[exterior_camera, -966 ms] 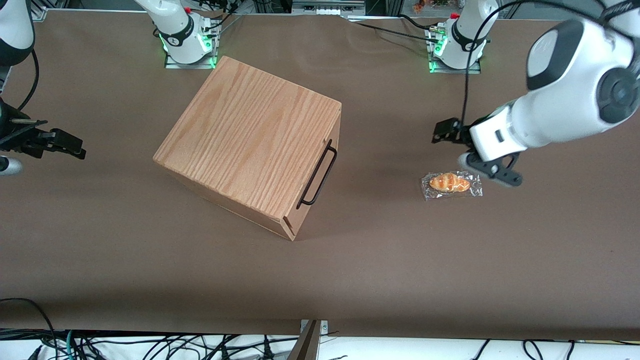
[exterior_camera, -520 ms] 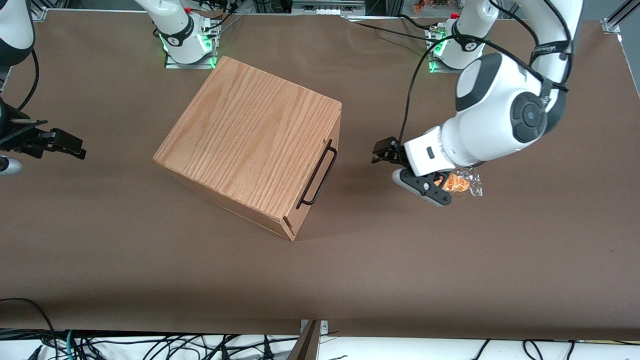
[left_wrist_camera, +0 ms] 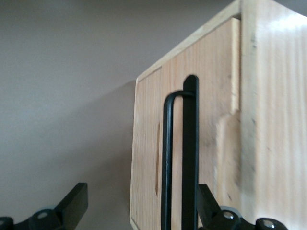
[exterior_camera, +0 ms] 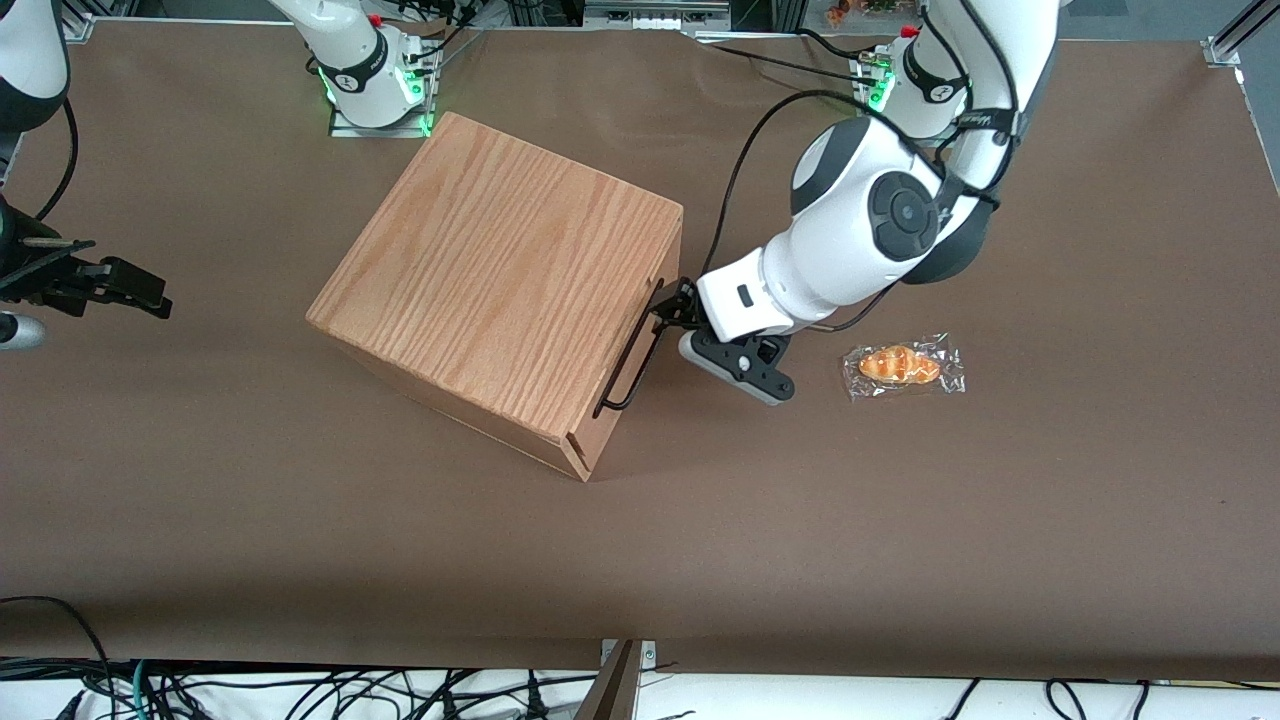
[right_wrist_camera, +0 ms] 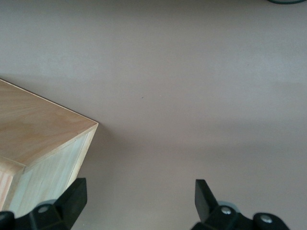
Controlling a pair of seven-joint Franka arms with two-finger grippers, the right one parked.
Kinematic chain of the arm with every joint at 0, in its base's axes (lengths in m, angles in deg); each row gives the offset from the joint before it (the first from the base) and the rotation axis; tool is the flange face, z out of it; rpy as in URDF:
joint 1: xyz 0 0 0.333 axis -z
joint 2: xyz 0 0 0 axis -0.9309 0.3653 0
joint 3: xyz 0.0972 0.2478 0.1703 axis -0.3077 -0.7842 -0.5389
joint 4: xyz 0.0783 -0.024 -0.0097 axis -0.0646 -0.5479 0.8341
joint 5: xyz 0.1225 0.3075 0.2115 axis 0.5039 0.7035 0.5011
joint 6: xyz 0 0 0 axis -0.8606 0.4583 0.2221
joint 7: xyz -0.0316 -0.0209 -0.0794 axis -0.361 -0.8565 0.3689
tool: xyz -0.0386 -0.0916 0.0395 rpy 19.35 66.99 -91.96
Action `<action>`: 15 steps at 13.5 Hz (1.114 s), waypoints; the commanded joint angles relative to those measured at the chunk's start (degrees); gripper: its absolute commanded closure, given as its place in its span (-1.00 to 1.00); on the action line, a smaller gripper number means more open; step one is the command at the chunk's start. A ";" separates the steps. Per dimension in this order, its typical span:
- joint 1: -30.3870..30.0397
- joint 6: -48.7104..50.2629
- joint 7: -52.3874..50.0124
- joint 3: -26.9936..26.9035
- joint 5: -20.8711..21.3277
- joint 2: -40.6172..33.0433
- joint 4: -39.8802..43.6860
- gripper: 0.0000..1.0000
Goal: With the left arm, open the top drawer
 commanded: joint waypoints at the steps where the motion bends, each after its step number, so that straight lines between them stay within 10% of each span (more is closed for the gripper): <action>1: 1.30 -2.53 -0.43 -0.78 -0.07 2.90 1.84 -1.00; 15: 1.91 -3.50 0.18 -0.78 -0.07 4.84 0.97 -1.00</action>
